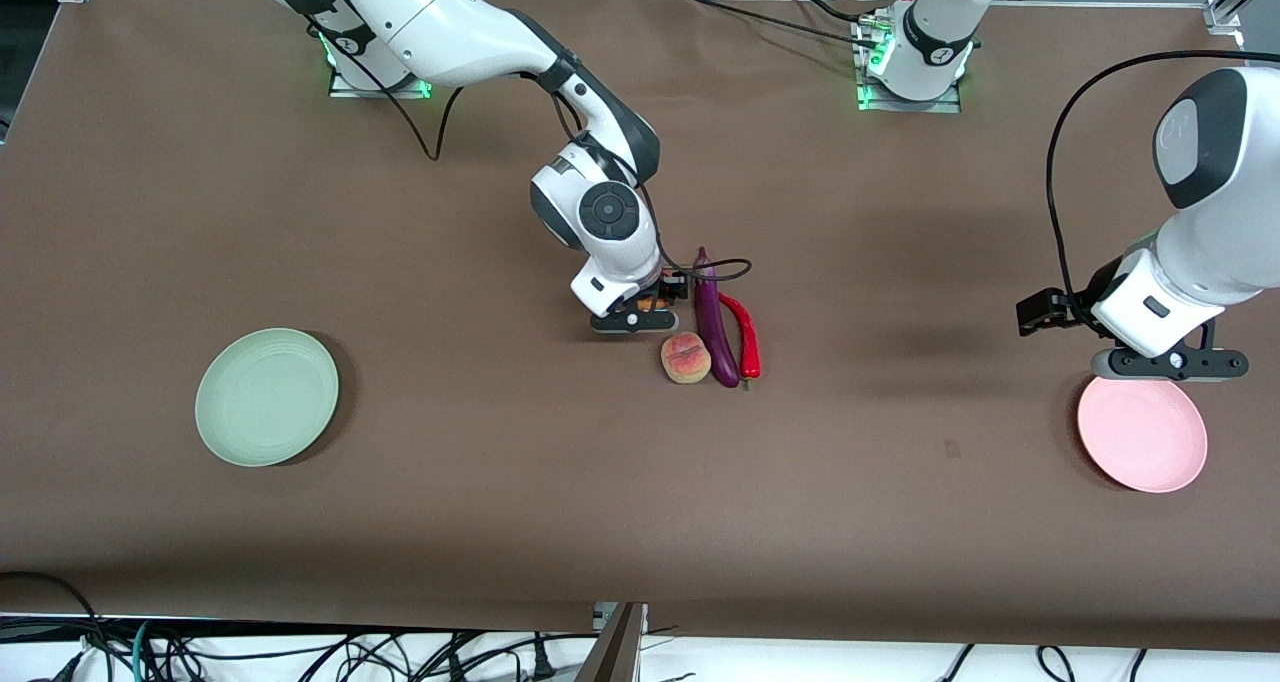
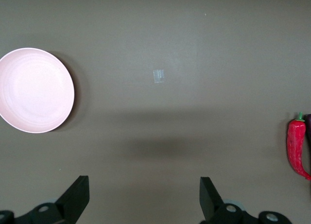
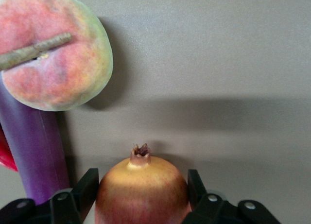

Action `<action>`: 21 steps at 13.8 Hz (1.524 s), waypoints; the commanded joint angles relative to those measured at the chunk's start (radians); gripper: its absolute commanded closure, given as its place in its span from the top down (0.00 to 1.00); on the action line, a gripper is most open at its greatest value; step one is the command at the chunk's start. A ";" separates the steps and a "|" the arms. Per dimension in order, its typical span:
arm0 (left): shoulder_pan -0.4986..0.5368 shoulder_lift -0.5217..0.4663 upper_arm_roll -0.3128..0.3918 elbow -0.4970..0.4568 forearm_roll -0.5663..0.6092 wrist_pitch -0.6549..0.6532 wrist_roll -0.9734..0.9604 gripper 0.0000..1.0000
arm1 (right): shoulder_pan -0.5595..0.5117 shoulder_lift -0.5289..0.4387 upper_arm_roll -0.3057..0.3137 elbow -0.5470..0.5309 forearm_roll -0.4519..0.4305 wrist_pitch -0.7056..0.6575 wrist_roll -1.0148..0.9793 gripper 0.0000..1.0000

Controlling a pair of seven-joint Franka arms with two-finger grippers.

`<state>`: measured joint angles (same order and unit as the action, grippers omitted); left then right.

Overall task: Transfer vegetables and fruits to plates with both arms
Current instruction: 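Carry the pomegranate to the green plate while the left gripper reaches the chili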

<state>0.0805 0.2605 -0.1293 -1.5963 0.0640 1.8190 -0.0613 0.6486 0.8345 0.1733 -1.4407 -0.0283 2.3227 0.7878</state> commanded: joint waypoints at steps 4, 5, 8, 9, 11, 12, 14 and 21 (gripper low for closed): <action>-0.005 0.003 0.000 0.004 -0.029 -0.010 0.008 1.00 | -0.013 -0.081 -0.058 0.011 -0.025 -0.113 -0.028 0.35; -0.008 0.014 0.000 0.003 -0.029 -0.009 0.006 1.00 | -0.035 -0.113 -0.061 0.014 -0.024 -0.165 -0.060 0.35; -0.019 0.028 -0.001 0.006 -0.029 -0.007 0.005 1.00 | -0.162 -0.196 -0.061 0.014 -0.015 -0.296 -0.240 0.35; -0.030 0.040 -0.001 0.004 -0.027 -0.003 0.003 1.00 | -0.214 -0.210 -0.061 0.014 -0.013 -0.324 -0.308 0.35; -0.073 0.072 -0.003 0.013 -0.029 0.009 -0.043 1.00 | -0.315 -0.233 -0.061 0.014 -0.009 -0.371 -0.443 0.35; -0.099 0.098 -0.006 0.010 -0.032 0.044 -0.089 1.00 | -0.366 -0.238 -0.061 0.014 -0.009 -0.388 -0.514 0.35; -0.192 0.158 -0.006 0.012 -0.047 0.110 -0.237 1.00 | -0.482 -0.244 -0.063 0.013 -0.009 -0.408 -0.673 0.35; -0.352 0.348 -0.056 -0.040 -0.079 0.403 -0.370 0.78 | -0.811 -0.158 -0.063 0.006 -0.031 -0.343 -1.071 0.35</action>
<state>-0.2695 0.5755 -0.1652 -1.6101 0.0236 2.1335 -0.4342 -0.1334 0.6537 0.0866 -1.4336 -0.0439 1.9421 -0.2449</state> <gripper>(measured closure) 0.004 0.220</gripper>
